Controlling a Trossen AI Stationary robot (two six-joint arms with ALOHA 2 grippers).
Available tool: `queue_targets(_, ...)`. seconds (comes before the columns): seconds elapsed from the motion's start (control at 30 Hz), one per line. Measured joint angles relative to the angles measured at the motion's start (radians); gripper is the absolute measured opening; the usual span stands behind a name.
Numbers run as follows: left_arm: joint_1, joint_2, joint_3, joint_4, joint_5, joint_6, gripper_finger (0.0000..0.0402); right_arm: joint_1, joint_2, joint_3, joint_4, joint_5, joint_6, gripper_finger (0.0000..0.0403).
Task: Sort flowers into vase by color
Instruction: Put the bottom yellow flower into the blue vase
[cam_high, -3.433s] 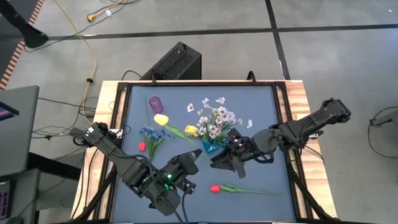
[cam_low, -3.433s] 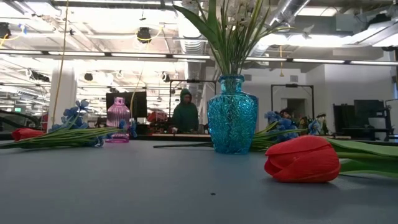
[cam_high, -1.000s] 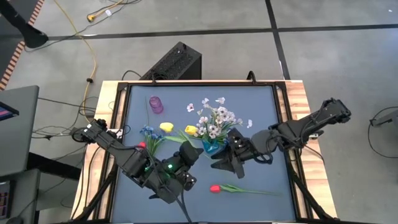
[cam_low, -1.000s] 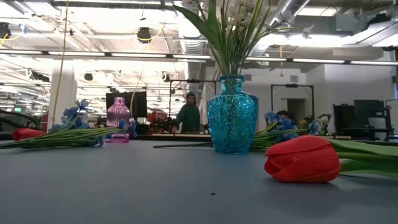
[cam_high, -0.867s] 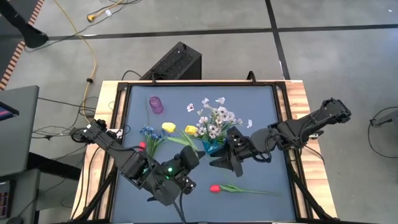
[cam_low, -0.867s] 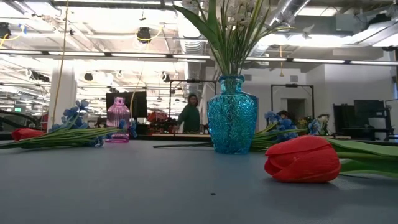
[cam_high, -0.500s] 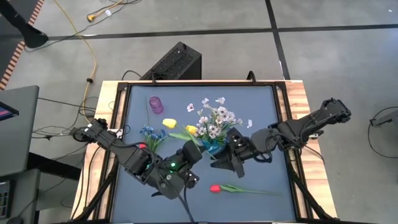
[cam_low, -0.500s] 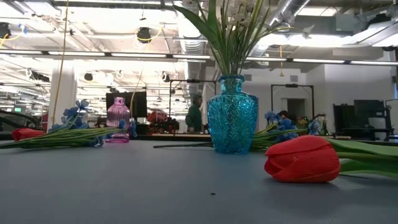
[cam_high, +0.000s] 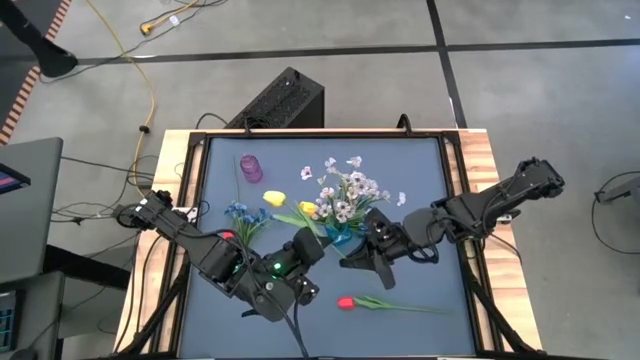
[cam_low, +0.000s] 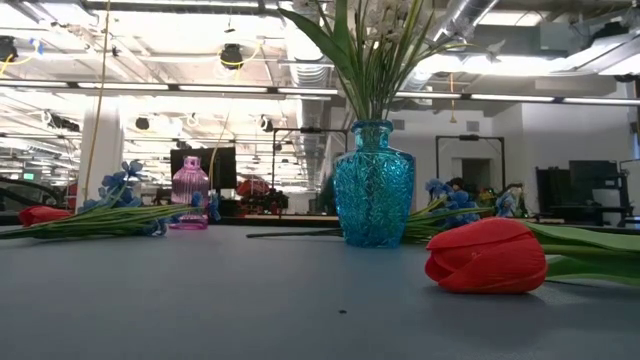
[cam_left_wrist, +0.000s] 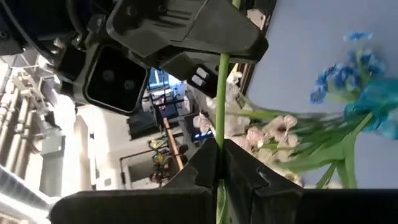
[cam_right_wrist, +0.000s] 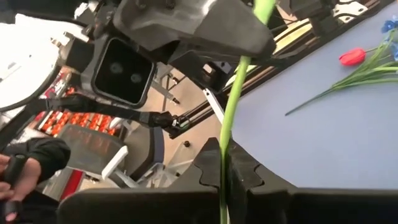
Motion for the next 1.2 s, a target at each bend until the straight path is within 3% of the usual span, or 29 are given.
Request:
queue_targets(0.17,-0.010,0.000,0.000,0.001,0.041,0.022,0.0038,0.001,0.000,0.000,-0.016,-0.003,0.001,0.0030)
queue_targets(0.43,-0.014,0.001,0.000,-0.002,-0.018,-0.045,0.0120,-0.008,0.000,0.000,-0.087,0.026,-0.023,0.0027)
queue_targets(0.6,-0.056,-0.009,0.000,-0.004,-0.030,-0.152,0.0146,-0.010,-0.016,0.001,-0.075,0.122,-0.071,0.0030)
queue_targets(0.8,-0.137,-0.059,0.000,-0.001,-0.087,-0.243,0.0147,0.020,-0.069,0.001,-0.076,0.303,-0.145,0.0027)
queue_targets(0.87,-0.153,-0.083,0.000,-0.002,-0.092,-0.338,0.0144,0.030,-0.087,0.001,-0.071,0.373,-0.181,0.0027)
queue_targets(0.97,-0.150,-0.132,0.000,-0.007,-0.041,-0.615,0.0142,0.051,-0.103,0.002,-0.025,0.471,-0.266,0.0030)
queue_targets(1.07,-0.097,-0.187,0.000,-0.003,0.092,-0.937,0.0141,0.069,-0.099,0.002,0.076,0.491,-0.408,0.0028)
queue_targets(1.2,-0.024,-0.238,-0.011,0.026,0.280,-1.092,0.0141,0.080,-0.078,0.002,0.197,0.490,-0.556,0.0028)
